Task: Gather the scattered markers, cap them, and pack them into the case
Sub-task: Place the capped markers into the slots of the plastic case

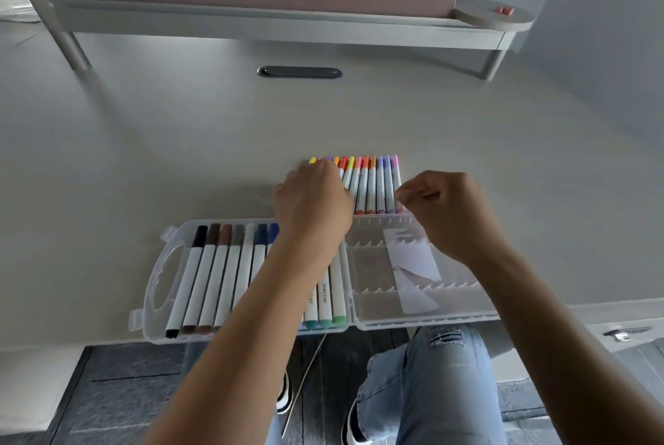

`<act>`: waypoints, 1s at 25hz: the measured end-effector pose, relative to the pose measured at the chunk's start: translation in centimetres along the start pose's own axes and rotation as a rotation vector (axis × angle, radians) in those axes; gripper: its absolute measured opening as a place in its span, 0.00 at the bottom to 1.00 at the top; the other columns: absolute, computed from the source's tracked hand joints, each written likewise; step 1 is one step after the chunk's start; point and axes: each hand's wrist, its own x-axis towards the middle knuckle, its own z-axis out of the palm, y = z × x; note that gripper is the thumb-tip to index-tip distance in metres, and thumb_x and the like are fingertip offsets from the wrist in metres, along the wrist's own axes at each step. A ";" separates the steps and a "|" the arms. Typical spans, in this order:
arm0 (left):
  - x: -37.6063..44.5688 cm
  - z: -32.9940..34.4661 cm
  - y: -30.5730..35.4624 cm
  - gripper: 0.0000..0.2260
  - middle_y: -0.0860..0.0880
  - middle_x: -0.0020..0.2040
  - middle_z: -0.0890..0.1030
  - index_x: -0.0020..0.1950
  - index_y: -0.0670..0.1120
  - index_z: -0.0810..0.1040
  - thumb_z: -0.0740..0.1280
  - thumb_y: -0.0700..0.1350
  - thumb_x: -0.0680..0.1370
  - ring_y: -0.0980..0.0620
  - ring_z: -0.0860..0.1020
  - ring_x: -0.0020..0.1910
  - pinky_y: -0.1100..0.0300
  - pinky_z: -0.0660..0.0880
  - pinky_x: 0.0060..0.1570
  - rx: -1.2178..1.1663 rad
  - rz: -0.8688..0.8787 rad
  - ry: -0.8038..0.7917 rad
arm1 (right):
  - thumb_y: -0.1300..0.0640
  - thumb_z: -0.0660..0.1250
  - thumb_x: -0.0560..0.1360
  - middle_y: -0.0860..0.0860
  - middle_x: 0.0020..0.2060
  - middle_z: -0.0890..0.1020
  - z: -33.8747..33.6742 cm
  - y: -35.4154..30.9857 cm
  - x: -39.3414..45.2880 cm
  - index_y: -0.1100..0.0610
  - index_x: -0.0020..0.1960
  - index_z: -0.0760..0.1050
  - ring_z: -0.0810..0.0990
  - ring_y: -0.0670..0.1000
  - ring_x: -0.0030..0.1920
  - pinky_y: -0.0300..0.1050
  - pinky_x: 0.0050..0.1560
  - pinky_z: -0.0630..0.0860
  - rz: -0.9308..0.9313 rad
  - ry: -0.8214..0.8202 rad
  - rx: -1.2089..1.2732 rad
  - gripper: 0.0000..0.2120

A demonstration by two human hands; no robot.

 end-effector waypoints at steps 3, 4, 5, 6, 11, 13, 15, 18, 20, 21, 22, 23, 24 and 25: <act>0.8 0.7 0.0 0.09 0.46 0.36 0.75 0.37 0.45 0.73 0.68 0.39 0.76 0.44 0.80 0.39 0.56 0.69 0.37 0.078 -0.025 0.011 | 0.59 0.70 0.79 0.44 0.42 0.86 -0.1 1.2 2.3 0.53 0.50 0.86 0.85 0.46 0.42 0.43 0.47 0.83 0.008 -0.034 -0.060 0.07; 0.9 0.9 -0.1 0.10 0.47 0.36 0.74 0.36 0.46 0.72 0.68 0.39 0.76 0.45 0.79 0.38 0.56 0.69 0.37 0.089 -0.026 0.024 | 0.58 0.70 0.79 0.45 0.43 0.87 -0.1 1.5 2.8 0.52 0.50 0.86 0.85 0.48 0.43 0.47 0.47 0.83 0.004 -0.041 -0.082 0.06; 1.1 1.1 -0.1 0.11 0.48 0.36 0.74 0.36 0.46 0.71 0.68 0.40 0.77 0.45 0.78 0.37 0.56 0.69 0.37 0.097 -0.026 0.035 | 0.57 0.70 0.79 0.46 0.44 0.87 0.0 1.8 3.3 0.52 0.50 0.86 0.85 0.49 0.43 0.50 0.48 0.84 -0.005 -0.053 -0.103 0.06; 1.2 1.2 -0.1 0.11 0.48 0.36 0.74 0.36 0.47 0.70 0.68 0.40 0.77 0.46 0.76 0.36 0.56 0.68 0.36 0.103 -0.025 0.042 | 0.57 0.70 0.79 0.46 0.44 0.87 0.1 2.0 3.7 0.52 0.51 0.86 0.84 0.50 0.43 0.51 0.48 0.84 -0.013 -0.070 -0.127 0.06; 1.1 1.6 0.6 0.15 0.49 0.34 0.70 0.34 0.47 0.66 0.66 0.44 0.79 0.48 0.72 0.34 0.55 0.67 0.37 0.129 -0.035 0.072 | 0.54 0.70 0.80 0.49 0.48 0.86 0.7 2.4 4.6 0.55 0.55 0.85 0.82 0.49 0.42 0.43 0.44 0.79 -0.015 -0.132 -0.183 0.07; 1.1 1.8 0.9 0.12 0.49 0.37 0.71 0.38 0.46 0.68 0.67 0.45 0.79 0.47 0.73 0.36 0.55 0.67 0.38 0.133 -0.046 0.089 | 0.53 0.70 0.80 0.48 0.46 0.86 0.8 2.4 4.5 0.53 0.53 0.84 0.81 0.49 0.42 0.44 0.43 0.79 -0.004 -0.127 -0.183 0.06; 1.1 1.9 1.1 0.12 0.49 0.38 0.71 0.38 0.47 0.67 0.67 0.45 0.78 0.47 0.72 0.37 0.55 0.67 0.39 0.137 -0.057 0.093 | 0.52 0.70 0.79 0.47 0.45 0.85 0.7 2.5 4.4 0.53 0.53 0.84 0.82 0.49 0.42 0.47 0.44 0.81 0.003 -0.125 -0.186 0.06; 0.9 1.8 1.2 0.16 0.49 0.37 0.70 0.34 0.47 0.64 0.67 0.44 0.78 0.47 0.71 0.36 0.54 0.67 0.39 0.136 -0.065 0.102 | 0.53 0.70 0.79 0.46 0.43 0.83 0.5 2.3 4.2 0.52 0.52 0.83 0.81 0.50 0.42 0.48 0.44 0.81 0.012 -0.125 -0.200 0.05; 0.8 1.5 1.1 0.11 0.49 0.36 0.71 0.37 0.47 0.69 0.66 0.46 0.78 0.46 0.72 0.34 0.55 0.67 0.38 0.098 -0.070 0.130 | 0.53 0.70 0.79 0.46 0.43 0.83 0.6 2.2 4.2 0.52 0.52 0.82 0.81 0.50 0.43 0.49 0.45 0.82 0.018 -0.120 -0.203 0.05; 0.6 1.2 1.1 0.09 0.49 0.35 0.72 0.39 0.47 0.72 0.66 0.46 0.78 0.47 0.72 0.32 0.55 0.67 0.37 0.070 -0.075 0.151 | 0.53 0.70 0.79 0.46 0.44 0.83 0.6 2.1 4.2 0.52 0.52 0.82 0.81 0.50 0.44 0.49 0.46 0.82 0.027 -0.118 -0.205 0.05; 0.3 0.9 1.0 0.08 0.50 0.33 0.71 0.40 0.47 0.73 0.66 0.47 0.78 0.48 0.70 0.30 0.57 0.65 0.35 0.041 -0.086 0.176 | 0.53 0.70 0.79 0.47 0.45 0.84 0.7 2.0 4.2 0.52 0.52 0.81 0.82 0.51 0.44 0.51 0.46 0.83 0.039 -0.113 -0.206 0.04; -0.1 0.5 0.8 0.08 0.51 0.31 0.70 0.40 0.46 0.74 0.66 0.47 0.77 0.50 0.68 0.28 0.57 0.62 0.33 0.010 -0.103 0.201 | 0.53 0.69 0.79 0.47 0.45 0.84 0.7 1.9 4.2 0.52 0.52 0.80 0.82 0.51 0.44 0.52 0.47 0.83 0.051 -0.104 -0.202 0.04; -0.6 0.0 0.6 0.08 0.51 0.31 0.71 0.41 0.46 0.75 0.66 0.48 0.77 0.52 0.67 0.27 0.58 0.60 0.30 -0.033 -0.124 0.222 | 0.54 0.69 0.79 0.47 0.45 0.84 0.7 1.8 4.3 0.51 0.52 0.80 0.82 0.52 0.44 0.53 0.47 0.84 0.061 -0.090 -0.198 0.03; -1.1 -0.5 0.3 0.08 0.52 0.31 0.72 0.42 0.46 0.78 0.67 0.49 0.77 0.52 0.68 0.28 0.58 0.60 0.29 -0.088 -0.145 0.237 | 0.54 0.69 0.79 0.48 0.45 0.84 0.8 1.6 4.2 0.52 0.52 0.80 0.82 0.52 0.44 0.52 0.46 0.83 0.064 -0.076 -0.194 0.03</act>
